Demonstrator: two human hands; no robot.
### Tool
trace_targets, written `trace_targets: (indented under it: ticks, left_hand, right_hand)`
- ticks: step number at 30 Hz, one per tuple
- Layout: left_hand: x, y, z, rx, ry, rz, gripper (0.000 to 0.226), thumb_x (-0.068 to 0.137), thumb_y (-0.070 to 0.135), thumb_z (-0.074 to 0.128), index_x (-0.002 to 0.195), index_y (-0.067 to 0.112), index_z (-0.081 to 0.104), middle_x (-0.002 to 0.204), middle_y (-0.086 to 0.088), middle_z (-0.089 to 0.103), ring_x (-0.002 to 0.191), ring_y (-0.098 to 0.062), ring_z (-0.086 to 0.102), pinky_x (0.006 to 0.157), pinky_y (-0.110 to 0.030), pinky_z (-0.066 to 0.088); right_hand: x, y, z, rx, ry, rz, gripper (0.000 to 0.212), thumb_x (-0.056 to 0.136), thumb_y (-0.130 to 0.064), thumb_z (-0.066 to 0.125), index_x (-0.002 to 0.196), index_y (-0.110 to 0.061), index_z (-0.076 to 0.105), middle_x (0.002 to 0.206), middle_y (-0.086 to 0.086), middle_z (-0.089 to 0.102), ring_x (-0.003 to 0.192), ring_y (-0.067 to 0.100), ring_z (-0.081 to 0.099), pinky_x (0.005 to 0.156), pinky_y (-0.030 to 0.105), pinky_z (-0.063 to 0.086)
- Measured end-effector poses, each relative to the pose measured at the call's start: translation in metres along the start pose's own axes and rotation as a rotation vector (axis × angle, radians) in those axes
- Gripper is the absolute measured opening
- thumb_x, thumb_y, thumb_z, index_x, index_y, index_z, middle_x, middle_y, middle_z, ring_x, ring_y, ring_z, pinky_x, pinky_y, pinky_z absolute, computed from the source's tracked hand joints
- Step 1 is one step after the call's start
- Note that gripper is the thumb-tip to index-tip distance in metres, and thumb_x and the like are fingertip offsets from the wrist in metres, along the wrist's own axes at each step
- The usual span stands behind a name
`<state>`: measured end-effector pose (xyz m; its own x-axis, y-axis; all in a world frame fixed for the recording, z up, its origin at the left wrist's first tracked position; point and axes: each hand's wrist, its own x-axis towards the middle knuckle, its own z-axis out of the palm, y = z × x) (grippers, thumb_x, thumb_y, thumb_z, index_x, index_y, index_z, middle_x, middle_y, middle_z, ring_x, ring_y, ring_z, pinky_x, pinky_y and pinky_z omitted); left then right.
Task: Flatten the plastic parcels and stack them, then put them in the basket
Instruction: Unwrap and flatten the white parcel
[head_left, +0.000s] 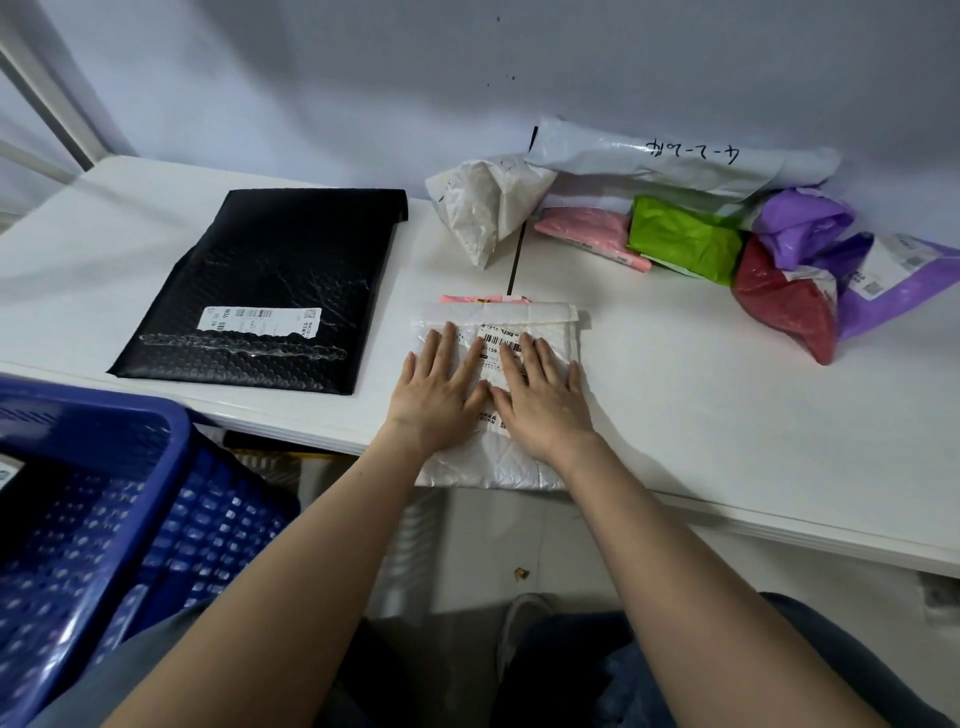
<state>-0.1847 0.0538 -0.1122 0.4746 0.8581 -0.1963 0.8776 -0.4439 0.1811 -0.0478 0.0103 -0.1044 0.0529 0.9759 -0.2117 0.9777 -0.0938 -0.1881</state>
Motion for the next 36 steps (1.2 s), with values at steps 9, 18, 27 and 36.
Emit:
trace_targets:
  ticks: [9, 18, 27, 36]
  left_hand:
    - [-0.021, -0.011, -0.044, -0.089, -0.032, 0.150, 0.083, 0.086, 0.065, 0.041, 0.151, 0.029, 0.004, 0.160, -0.004, -0.003, 0.148, -0.021, 0.002, 0.119, -0.043, 0.004]
    - [-0.054, 0.013, -0.023, 0.237, -0.144, 0.373, 0.106, 0.073, 0.055, 0.069, 0.150, 0.023, 0.005, 0.158, -0.007, 0.004, 0.145, -0.024, 0.013, 0.115, -0.042, 0.023]
    - [-0.058, 0.005, -0.081, -0.183, 0.371, 0.287, 0.025, 0.089, 0.019, 0.057, 0.112, 0.018, 0.066, 0.111, -0.003, 0.057, 0.085, -0.028, 0.064, 0.071, -0.039, 0.053]
    - [-0.062, -0.024, -0.164, -0.282, 0.876, 0.104, 0.022, 0.092, 0.024, 0.051, 0.107, 0.019, 0.067, 0.100, -0.004, 0.063, 0.089, -0.030, 0.060, 0.070, -0.037, 0.047]
  right_hand:
    - [-0.014, -0.006, -0.048, 0.040, 0.107, -0.086, 0.045, 0.093, -0.025, 0.045, 0.136, -0.010, 0.040, 0.150, 0.010, 0.027, 0.138, 0.027, 0.025, 0.111, 0.044, 0.027]
    - [-0.035, -0.006, -0.061, 0.040, 0.069, -0.125, 0.042, 0.090, -0.018, 0.046, 0.132, -0.012, 0.044, 0.137, 0.008, 0.042, 0.130, 0.025, 0.035, 0.099, 0.041, 0.041]
    - [-0.035, -0.008, -0.083, 0.239, 0.410, -0.113, 0.035, 0.092, -0.012, 0.043, 0.125, -0.009, 0.053, 0.127, 0.011, 0.051, 0.121, 0.027, 0.046, 0.098, 0.038, 0.042]
    - [-0.036, -0.018, -0.129, 0.850, 0.747, -0.025, 0.030, 0.101, -0.017, 0.034, 0.122, -0.006, 0.052, 0.127, 0.010, 0.057, 0.117, 0.022, 0.051, 0.081, 0.013, 0.030]
